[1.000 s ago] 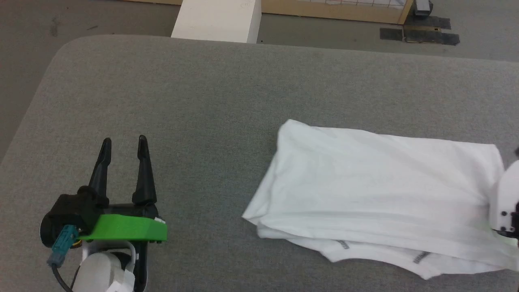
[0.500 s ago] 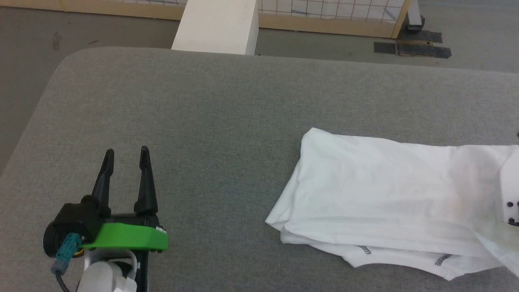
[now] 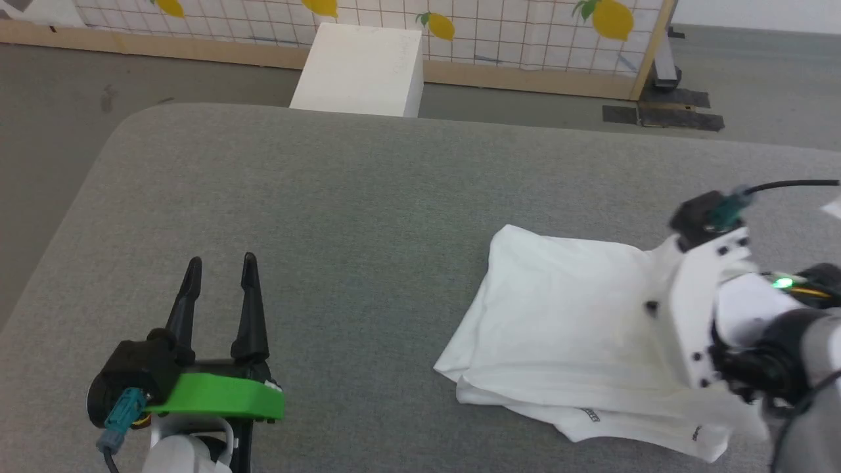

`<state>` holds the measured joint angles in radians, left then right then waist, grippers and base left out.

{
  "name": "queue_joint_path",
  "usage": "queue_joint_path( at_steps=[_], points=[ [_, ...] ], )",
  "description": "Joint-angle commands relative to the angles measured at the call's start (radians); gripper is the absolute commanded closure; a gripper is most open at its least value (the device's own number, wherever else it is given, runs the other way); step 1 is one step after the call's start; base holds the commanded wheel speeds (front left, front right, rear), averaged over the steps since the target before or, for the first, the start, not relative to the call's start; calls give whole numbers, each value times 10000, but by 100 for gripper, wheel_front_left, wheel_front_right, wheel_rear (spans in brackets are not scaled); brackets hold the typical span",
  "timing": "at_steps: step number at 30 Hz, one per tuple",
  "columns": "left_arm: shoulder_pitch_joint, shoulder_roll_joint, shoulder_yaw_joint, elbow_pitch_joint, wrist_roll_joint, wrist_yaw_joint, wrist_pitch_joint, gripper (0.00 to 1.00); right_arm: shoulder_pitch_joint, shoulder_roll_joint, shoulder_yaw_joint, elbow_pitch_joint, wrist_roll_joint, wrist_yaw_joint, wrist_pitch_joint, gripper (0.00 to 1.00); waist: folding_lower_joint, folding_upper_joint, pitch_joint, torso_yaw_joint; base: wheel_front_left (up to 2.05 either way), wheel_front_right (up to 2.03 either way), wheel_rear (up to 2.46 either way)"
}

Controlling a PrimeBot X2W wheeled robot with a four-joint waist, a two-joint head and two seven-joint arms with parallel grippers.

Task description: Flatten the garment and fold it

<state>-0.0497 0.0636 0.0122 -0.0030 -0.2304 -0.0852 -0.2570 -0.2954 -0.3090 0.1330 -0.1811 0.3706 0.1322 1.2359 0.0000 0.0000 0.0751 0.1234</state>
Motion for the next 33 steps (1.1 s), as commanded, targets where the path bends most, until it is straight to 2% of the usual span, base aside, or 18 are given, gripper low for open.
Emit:
queue_joint_path(
  at_steps=[1,7,17,24,25,26,27,33],
  points=[
    [144,-45,-19,45,-38,-68,-47,0,-183,201,173,164,13,-15,-180,100,0,0,-35,126,0,0,0],
    [61,-75,-130,102,-52,-164,-47,0,-829,868,956,1590,-414,-15,-1368,100,0,0,152,567,0,0,0],
    [-187,-112,-237,259,-242,-265,-47,0,-1895,1429,1772,4635,-1026,-15,-3019,100,0,0,716,1241,0,0,0],
    [-331,-124,-295,356,-299,-310,-47,0,-2316,1642,2544,5953,-1016,-15,-4025,100,0,0,906,1448,0,0,0],
    [-356,-125,-313,369,-309,-315,-47,0,-2400,1632,2708,6096,-1007,-15,-4161,94,0,0,919,1463,0,0,0],
    [-377,-127,-330,378,-320,-319,-47,0,-2471,1635,2852,6179,-972,-15,-4286,62,0,0,924,1470,0,0,0],
    [-398,-128,-347,387,-344,-324,-47,0,-2568,1645,3006,6243,-911,-15,-4513,0,0,0,925,1467,0,0,0],
    [-358,-131,-366,427,-415,-308,-47,0,-3125,1535,4147,6373,-850,-15,-5602,0,0,0,730,1309,0,0,0]
  ],
)
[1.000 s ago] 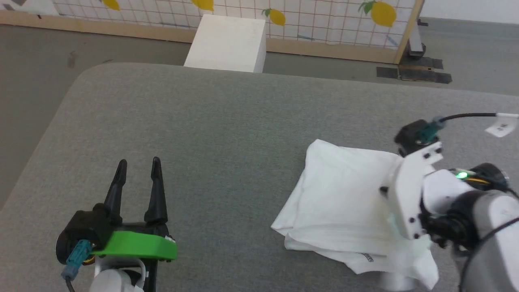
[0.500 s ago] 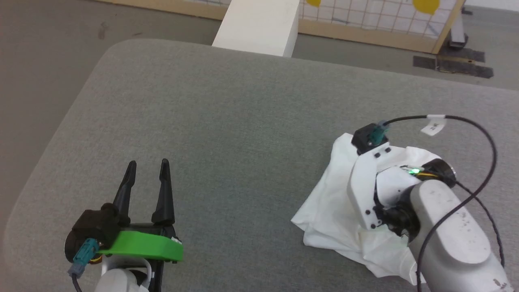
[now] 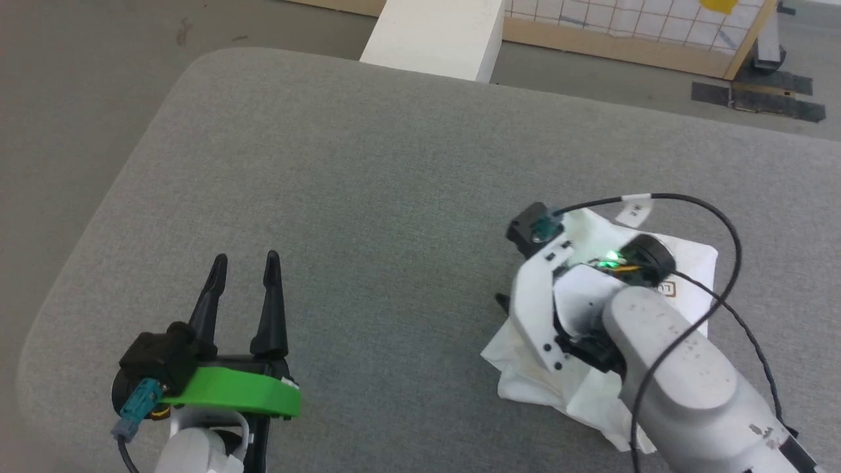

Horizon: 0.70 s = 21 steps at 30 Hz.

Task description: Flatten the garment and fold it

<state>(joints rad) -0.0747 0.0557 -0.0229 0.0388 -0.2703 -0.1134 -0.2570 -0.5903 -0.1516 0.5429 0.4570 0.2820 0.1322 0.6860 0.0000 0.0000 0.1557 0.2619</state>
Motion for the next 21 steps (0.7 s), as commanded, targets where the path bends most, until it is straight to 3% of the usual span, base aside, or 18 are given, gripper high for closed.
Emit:
queue_joint_path(
  at_steps=[1,7,12,13,15,21],
  points=[
    [-85,-52,-3,4,-10,-22,-47,0,-278,-54,232,-46,40,-15,-282,0,0,0,-107,-125,0,0,0],
    [81,-53,182,-66,48,15,-47,0,-731,127,1050,-408,676,-15,-1106,0,0,0,-340,-618,0,0,0],
    [305,-54,497,-325,255,56,-47,0,-682,-183,249,-1024,1141,-15,-1560,0,0,0,-636,-1290,0,0,0],
    [441,-53,650,-528,409,87,-47,0,-303,-587,-831,-1209,910,-15,-1179,0,0,0,-757,-1637,0,0,0],
    [515,-53,695,-649,496,91,-47,0,161,-827,-1723,-1319,649,-15,-500,0,0,0,-768,-1837,0,0,0],
    [509,-54,643,-768,536,59,-47,0,1533,-926,-2991,-2051,163,-15,1685,0,0,0,-558,-2063,0,0,0]
  ],
)
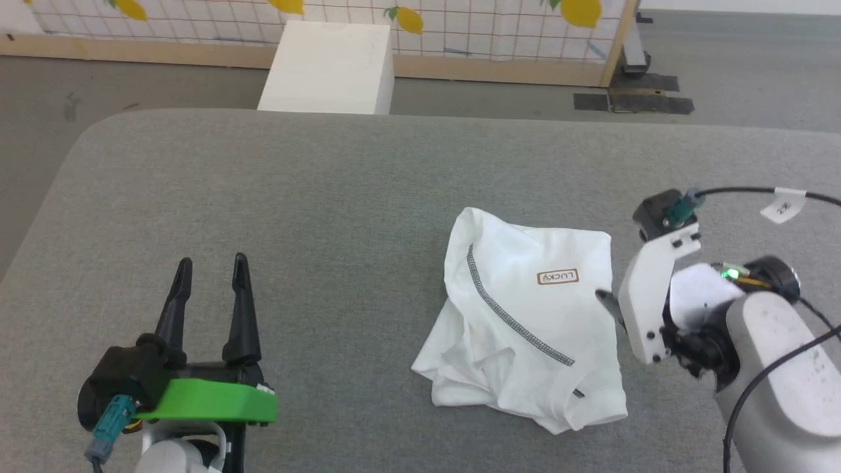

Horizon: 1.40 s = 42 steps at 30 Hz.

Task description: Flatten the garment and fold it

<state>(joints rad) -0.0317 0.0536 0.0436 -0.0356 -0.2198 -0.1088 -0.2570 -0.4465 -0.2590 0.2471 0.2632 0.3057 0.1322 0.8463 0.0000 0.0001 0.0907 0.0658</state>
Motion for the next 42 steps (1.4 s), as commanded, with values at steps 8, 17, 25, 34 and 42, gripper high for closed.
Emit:
queue_joint_path(
  at_steps=[8,17,25,34,42],
  points=[
    [-214,-33,-402,10,-58,-54,-47,0,950,975,-1054,-18,-763,-15,373,0,0,-1,680,310,0,0,0],
    [-389,-33,-461,168,-71,-100,-47,0,1060,1050,-1191,1429,-1221,-15,-161,75,0,-1,948,721,0,0,0],
    [-125,-33,-318,54,-27,-88,-47,0,620,383,8,1139,-725,-15,-252,100,0,-1,748,-61,0,0,0],
    [383,-33,56,-727,-172,153,-47,0,-796,-1278,2685,92,467,-15,132,100,0,-1,1154,-2716,0,0,0],
    [-61,162,-178,-1118,0,62,-41,0,-1759,-3068,3500,-62,1167,-15,-271,100,0,-1,2230,-3633,0,0,0]
  ],
)
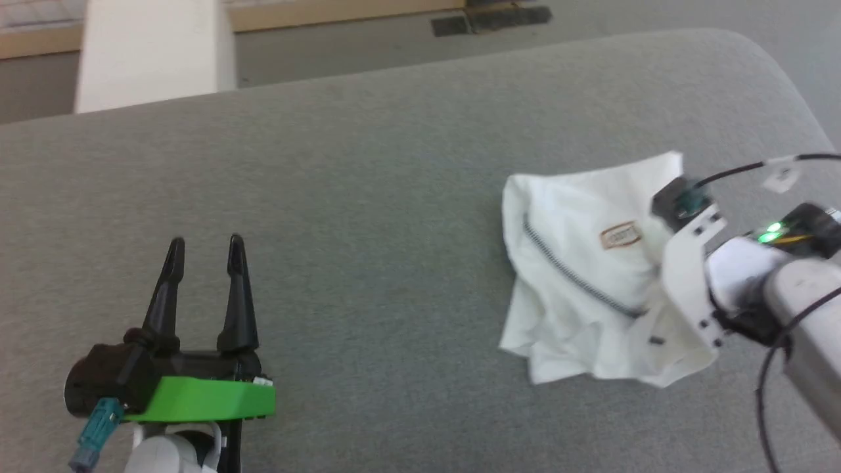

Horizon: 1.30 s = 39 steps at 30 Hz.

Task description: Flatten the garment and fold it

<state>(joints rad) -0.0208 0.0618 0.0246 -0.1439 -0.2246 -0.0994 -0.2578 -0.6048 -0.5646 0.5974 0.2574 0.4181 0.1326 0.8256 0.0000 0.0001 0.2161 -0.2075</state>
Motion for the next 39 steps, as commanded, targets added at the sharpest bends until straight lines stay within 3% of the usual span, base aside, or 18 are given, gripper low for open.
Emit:
queue_joint_path(
  at_steps=[1,2,3,6,18,24,25,26,27,33,39],
  points=[
    [-247,143,-25,-115,73,-44,-12,0,-279,-191,-87,66,100,-19,-170,100,0,-1,1164,-908,0,0,0],
    [-300,201,-45,-188,94,-52,28,0,-354,-331,-149,127,114,-19,-250,100,0,-1,1328,-912,0,0,0],
    [-512,489,-40,-603,183,-69,267,0,-679,-898,-387,400,163,-19,-701,100,0,-1,2069,-832,0,0,0],
    [-619,695,15,-966,246,-63,489,0,-937,-1333,-744,833,58,-19,-1066,100,0,-1,2608,-699,0,0,0],
    [-780,1251,175,-1902,244,-62,1083,0,-1656,-1715,-3354,2908,-1259,-19,-1725,100,0,-1,3670,-182,0,0,0],
    [-773,1331,190,-1991,227,-26,1121,0,-1572,-1723,-4292,2876,-2065,-19,-2187,100,0,-1,3781,-60,0,0,0],
    [-775,1332,181,-1986,221,-23,1118,0,-1550,-1683,-4446,2836,-2179,-19,-2278,83,0,-1,3788,-52,0,0,0],
    [-781,1328,162,-1970,215,-20,1110,0,-1502,-1658,-4581,2776,-2349,-19,-2345,51,0,-1,3786,-39,0,0,0],
    [-789,1317,142,-1950,208,-12,1094,0,-1463,-1615,-4780,2725,-2486,-19,-2389,0,0,-1,3772,-31,0,0,0],
    [-779,1219,1,-1606,143,5,891,0,-1195,-1171,-5930,2194,-2828,-19,-2248,0,0,-1,3287,32,0,0,0],
    [-840,923,-197,-881,-10,24,479,0,-1304,-959,-6538,591,-2703,-19,-2899,0,0,-1,2115,331,0,0,0]
  ],
)
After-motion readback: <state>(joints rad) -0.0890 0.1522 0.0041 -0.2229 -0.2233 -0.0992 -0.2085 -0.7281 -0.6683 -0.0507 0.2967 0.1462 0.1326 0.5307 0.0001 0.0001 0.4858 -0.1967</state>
